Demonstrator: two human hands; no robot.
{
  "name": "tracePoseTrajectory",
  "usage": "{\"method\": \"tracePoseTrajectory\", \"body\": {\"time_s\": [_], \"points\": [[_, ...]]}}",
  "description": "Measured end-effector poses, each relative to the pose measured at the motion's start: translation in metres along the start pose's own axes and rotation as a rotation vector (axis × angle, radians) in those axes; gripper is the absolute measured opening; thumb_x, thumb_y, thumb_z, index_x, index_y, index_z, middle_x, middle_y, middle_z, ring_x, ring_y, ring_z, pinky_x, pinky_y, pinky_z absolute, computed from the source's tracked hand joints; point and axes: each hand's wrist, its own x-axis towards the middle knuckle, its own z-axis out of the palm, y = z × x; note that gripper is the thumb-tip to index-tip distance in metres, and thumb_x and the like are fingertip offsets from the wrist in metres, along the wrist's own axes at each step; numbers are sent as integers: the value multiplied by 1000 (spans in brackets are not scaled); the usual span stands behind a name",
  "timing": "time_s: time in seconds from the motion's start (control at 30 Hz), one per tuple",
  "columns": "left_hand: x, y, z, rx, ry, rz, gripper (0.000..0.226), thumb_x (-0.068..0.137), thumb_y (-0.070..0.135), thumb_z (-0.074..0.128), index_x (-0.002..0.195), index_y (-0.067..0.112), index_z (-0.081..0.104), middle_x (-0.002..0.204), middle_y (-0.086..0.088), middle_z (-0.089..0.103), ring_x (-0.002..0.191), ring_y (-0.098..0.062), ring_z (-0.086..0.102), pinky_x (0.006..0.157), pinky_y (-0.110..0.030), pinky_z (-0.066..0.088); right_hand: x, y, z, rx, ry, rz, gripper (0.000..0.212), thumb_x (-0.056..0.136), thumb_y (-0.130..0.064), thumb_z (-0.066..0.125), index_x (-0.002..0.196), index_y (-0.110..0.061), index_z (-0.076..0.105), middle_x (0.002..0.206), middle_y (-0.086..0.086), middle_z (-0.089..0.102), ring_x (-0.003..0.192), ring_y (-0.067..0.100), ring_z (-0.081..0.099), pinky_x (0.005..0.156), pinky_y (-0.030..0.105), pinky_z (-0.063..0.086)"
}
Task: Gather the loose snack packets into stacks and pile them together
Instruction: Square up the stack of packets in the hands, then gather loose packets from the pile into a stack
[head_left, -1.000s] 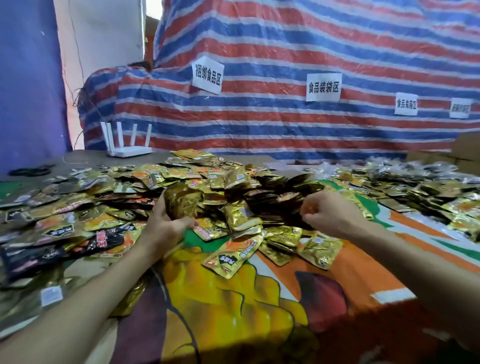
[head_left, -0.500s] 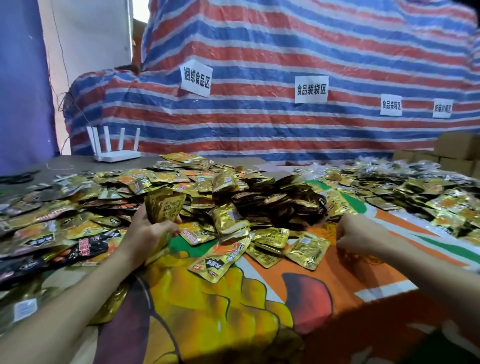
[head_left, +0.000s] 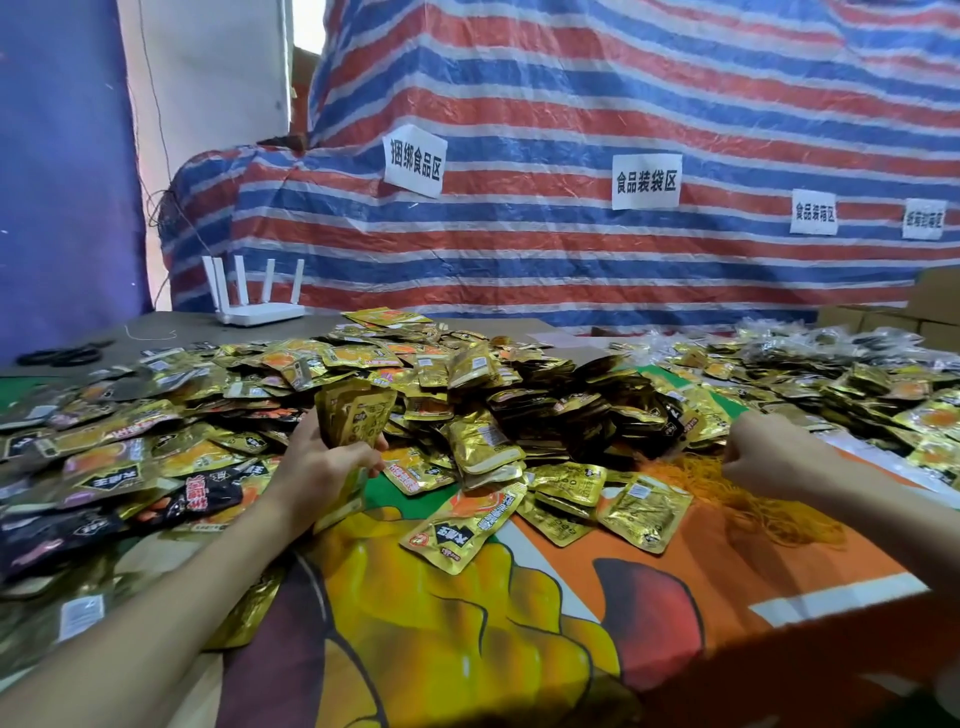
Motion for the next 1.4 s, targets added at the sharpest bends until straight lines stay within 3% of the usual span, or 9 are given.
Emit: {"method": "tracePoseTrajectory", "body": {"time_s": [0.2, 0.3, 0.6, 0.73, 0.87, 1.0, 1.17, 1.27, 1.4], "points": [[-1, 3, 1, -45, -7, -8, 30, 73, -10, 69, 101, -10, 59, 84, -19, 66, 78, -33, 62, 71, -41, 51, 1, -1, -2, 44, 12, 0, 37, 79, -17, 72, 60, -17, 40, 57, 2, 42, 51, 19, 39, 49, 27, 28], [-1, 2, 0, -24, -10, -10, 26, 80, -18, 63, 103, -9, 59, 87, -22, 66, 80, -34, 62, 72, -41, 51, 1, -1, -1, 4, 24, 8, 34, 83, -24, 69, 63, -17, 42, 59, 1, 45, 51, 18, 40, 48, 26, 28], [-1, 3, 0, -10, -16, -12, 22, 80, -20, 61, 101, -14, 59, 86, -23, 65, 80, -35, 61, 71, -41, 50, 2, -1, -1, -49, -3, 29, 23, 82, -4, 57, 64, -15, 48, 63, 2, 51, 56, 21, 45, 48, 27, 29], [-1, 5, 0, -32, -7, -16, 19, 77, -14, 65, 95, -14, 61, 85, -21, 66, 80, -36, 61, 73, -42, 51, 0, -1, -6, -20, -17, 32, 12, 87, -3, 56, 88, -7, 67, 87, 11, 70, 75, 25, 66, 54, 31, 44], [-2, 6, 1, -48, -22, -9, 29, 69, -3, 68, 95, -13, 62, 85, -20, 66, 80, -35, 62, 74, -43, 50, -4, -1, -10, -37, -12, 39, 24, 85, -4, 58, 107, -10, 64, 95, 8, 65, 83, 22, 64, 55, 28, 48], [-2, 9, 2, -56, -36, -16, 47, 58, 8, 64, 99, -13, 62, 86, -22, 67, 81, -33, 63, 75, -42, 50, -5, -4, -11, -26, -9, 41, 17, 84, -12, 67, 101, -13, 70, 89, 4, 66, 78, 19, 64, 45, 23, 38], [-2, 8, 2, -55, -44, -17, 46, 59, 9, 64, 98, -14, 61, 86, -21, 66, 81, -34, 62, 72, -42, 51, -5, -9, -12, 7, -2, 53, 15, 83, -12, 63, 96, -14, 69, 86, 4, 67, 78, 21, 66, 62, 33, 57], [-2, 8, 2, -77, -46, -27, 48, 59, 7, 63, 101, -15, 60, 86, -21, 65, 82, -36, 61, 76, -46, 50, -3, -14, -15, 43, 30, 31, 13, 83, -13, 64, 96, -15, 67, 89, 5, 66, 78, 21, 63, 61, 33, 56], [-2, 9, 3, -124, -46, -52, 52, 57, 6, 63, 104, -14, 61, 86, -19, 67, 79, -31, 62, 72, -42, 51, -3, -39, -23, 331, 159, -107, 12, 84, -13, 74, 86, -17, 63, 86, 5, 68, 74, 21, 64, 61, 34, 55]]}}
